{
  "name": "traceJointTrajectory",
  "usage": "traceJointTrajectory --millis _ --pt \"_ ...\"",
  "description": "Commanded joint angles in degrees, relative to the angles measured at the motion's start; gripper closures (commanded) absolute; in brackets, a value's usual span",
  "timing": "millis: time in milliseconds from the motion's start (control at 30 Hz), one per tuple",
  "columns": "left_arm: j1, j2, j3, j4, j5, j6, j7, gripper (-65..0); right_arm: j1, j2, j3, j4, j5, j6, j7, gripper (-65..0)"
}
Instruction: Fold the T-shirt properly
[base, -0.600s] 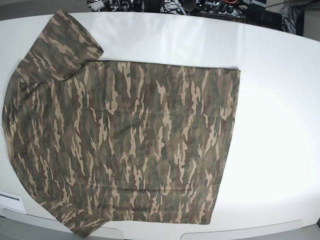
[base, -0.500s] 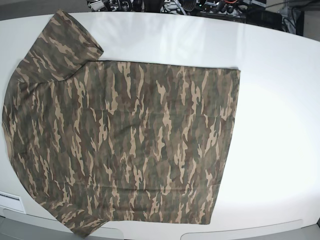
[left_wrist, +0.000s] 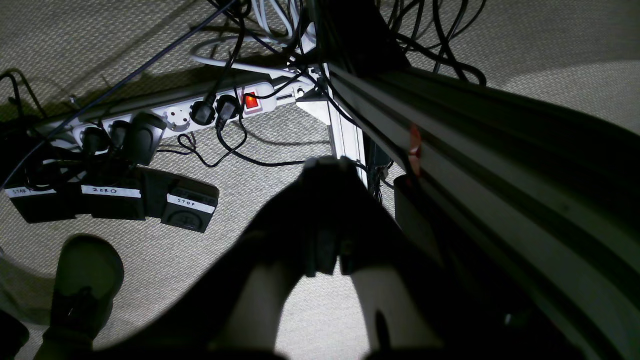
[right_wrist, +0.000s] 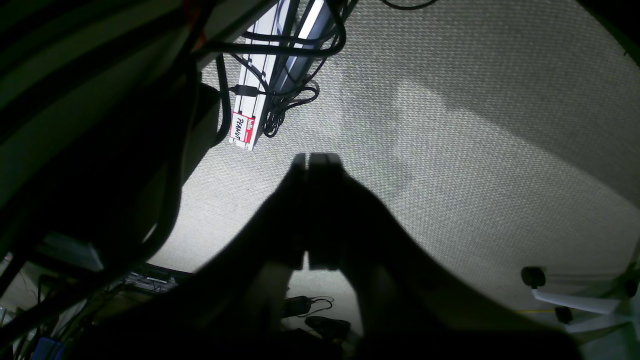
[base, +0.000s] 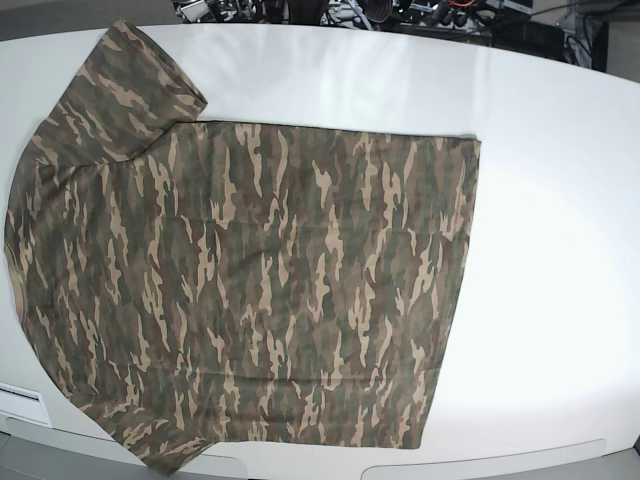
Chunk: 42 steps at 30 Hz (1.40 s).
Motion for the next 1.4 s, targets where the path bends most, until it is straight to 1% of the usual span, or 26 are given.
traceJointTrajectory --millis 0,67,200,267,300,367,433,500,567,633,700,800,933,1100,1167,1233,1300,1367 --pt "0.28 0.20 0.26 0.39 0.00 -0.33 0.02 0.0 0.63 -0.11 0.15 0.66 -0.44 0.22 -0.61 0.0" --pt "0.44 0.20 0.26 0.42 0.00 -0.31 0.00 0.0 0.61 -0.11 0.15 1.22 -0.44 0.44 -1.77 0.0" --pt "0.90 0.17 0.26 0.48 0.04 -0.33 0.15 0.0 0.59 -0.09 0.15 2.93 -0.42 3.43 -2.38 0.0" --pt "1.07 0.17 0.26 0.85 0.28 -0.33 1.25 0.0 0.20 -0.09 0.15 4.02 -0.42 4.35 -3.10 0.0" --pt "1.14 0.15 0.26 1.18 0.85 -0.37 1.99 0.0 -0.17 -0.09 0.15 4.83 -0.42 4.26 -3.65 0.0" --pt "1.70 0.15 0.26 2.29 3.78 -0.42 4.42 0.0 -1.36 -0.09 0.15 6.93 -0.42 4.26 -5.57 0.0" --pt "2.99 0.13 0.26 4.59 7.10 -1.44 8.33 0.0 -3.50 -0.07 0.15 9.64 -0.42 4.28 -8.79 0.0" --pt "5.29 0.15 0.26 8.04 7.23 -3.21 12.94 0.0 -6.84 0.11 0.15 12.85 -0.39 4.31 -10.97 0.0" --pt "8.39 -0.50 0.26 12.28 7.32 -4.70 16.31 0.0 -11.04 0.48 0.15 16.41 -0.42 4.33 -11.21 0.0" --pt "11.89 -1.66 0.26 17.25 7.41 -4.85 18.14 0.0 -15.21 1.18 0.15 20.57 -0.17 5.14 -11.74 0.0" --pt "15.67 -3.23 0.28 23.15 7.76 -4.85 18.99 0.0 -19.54 1.90 0.15 25.97 0.31 6.32 -13.90 0.0" --pt "21.59 -6.51 0.26 33.03 7.69 -4.83 19.96 0.0 -26.69 3.15 0.15 35.41 2.36 6.88 -17.73 0.0" --pt "29.44 -11.76 0.26 46.16 7.67 -4.63 21.84 0.0 -36.68 5.27 0.17 48.65 4.57 6.91 -18.97 0.0" --pt "39.28 -19.78 0.26 62.82 7.74 -4.61 24.94 0.0 -48.74 8.61 0.17 66.79 4.55 6.82 -23.58 0.0" --pt "43.10 -23.21 0.26 69.42 8.17 -4.02 25.81 0.0 -53.44 10.34 0.17 74.25 4.55 6.23 -24.30 0.0" --pt "46.84 -26.95 0.26 76.19 10.75 -2.43 26.88 0.0 -58.16 12.22 0.17 81.83 4.48 4.68 -24.46 0.0" --pt "50.01 -30.32 0.26 82.99 15.15 -0.92 27.85 0.0 -62.40 13.99 0.17 89.37 3.48 3.56 -24.48 0.0" --pt "52.37 -33.33 0.26 89.66 20.55 1.20 29.62 0.0 -65.92 15.34 0.17 96.54 -0.33 1.77 -24.72 0.0"
